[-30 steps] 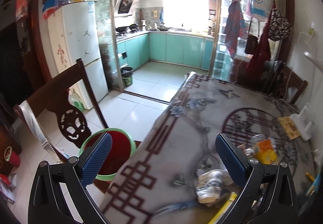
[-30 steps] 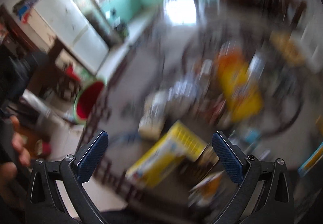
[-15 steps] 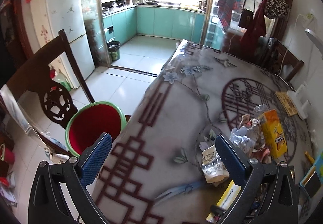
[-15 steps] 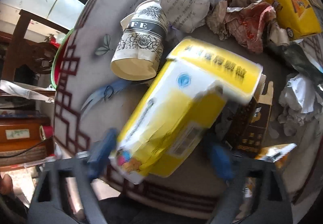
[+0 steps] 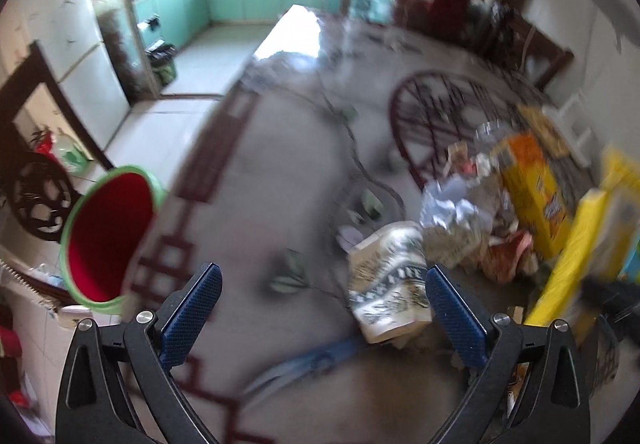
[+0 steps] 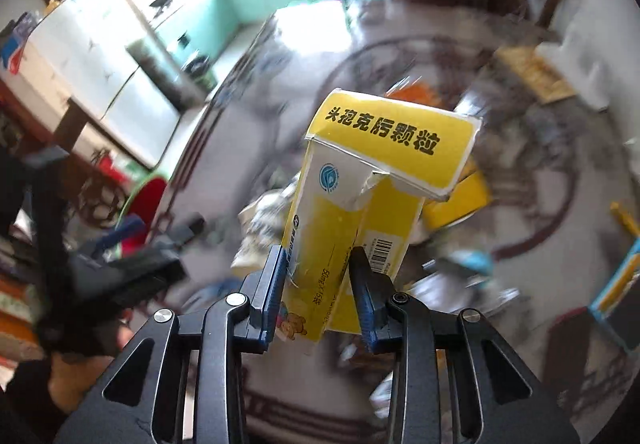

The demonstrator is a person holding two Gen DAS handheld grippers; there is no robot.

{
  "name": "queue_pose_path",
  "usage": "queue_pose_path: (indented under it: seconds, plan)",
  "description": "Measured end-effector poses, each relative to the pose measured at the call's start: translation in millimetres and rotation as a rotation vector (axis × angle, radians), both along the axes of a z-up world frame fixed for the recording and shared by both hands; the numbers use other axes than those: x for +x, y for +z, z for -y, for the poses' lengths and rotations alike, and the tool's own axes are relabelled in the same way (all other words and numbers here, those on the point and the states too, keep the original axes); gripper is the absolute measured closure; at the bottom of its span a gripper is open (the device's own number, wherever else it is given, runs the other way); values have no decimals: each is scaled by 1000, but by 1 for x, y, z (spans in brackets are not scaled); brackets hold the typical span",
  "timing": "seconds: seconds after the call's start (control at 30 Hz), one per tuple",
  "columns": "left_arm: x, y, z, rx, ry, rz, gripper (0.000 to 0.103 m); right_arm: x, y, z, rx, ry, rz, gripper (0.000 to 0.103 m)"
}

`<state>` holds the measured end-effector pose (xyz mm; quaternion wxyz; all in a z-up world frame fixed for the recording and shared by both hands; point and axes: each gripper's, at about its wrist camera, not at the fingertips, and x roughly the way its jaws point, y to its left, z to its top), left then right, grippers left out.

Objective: Collect trash
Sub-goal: 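Grasp the yellow medicine box with the right tool while the left tool grasps the white paper cup, then carry the paper cup and yellow box over the red bucket with both tools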

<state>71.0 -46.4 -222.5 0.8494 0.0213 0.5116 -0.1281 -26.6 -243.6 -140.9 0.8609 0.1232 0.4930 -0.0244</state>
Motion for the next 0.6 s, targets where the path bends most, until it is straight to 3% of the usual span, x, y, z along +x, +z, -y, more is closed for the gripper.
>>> queue_pose_path:
  seconds: [0.27, 0.3, 0.33, 0.37, 0.47, 0.6]
  plan:
    - [16, -58, 48, 65, -58, -122, 4, 1, 1, -5, -61, -36, 14, 72]
    - [17, -62, 48, 60, -57, -131, 8, 4, 1, -7, -65, -35, 14, 72]
    - [18, -66, 49, 57, -55, -140, 30, 4, 0, -8, -70, -34, 14, 72]
    - [19, -70, 49, 56, -55, -157, 44, 6, 0, -12, -77, -32, 14, 72]
    - [22, -65, 45, 27, -58, -141, 45, 10, 2, -18, -90, -19, 21, 72]
    - [21, -27, 20, -4, -29, -18, 46, 22, 5, -34, -95, 18, 38, 72]
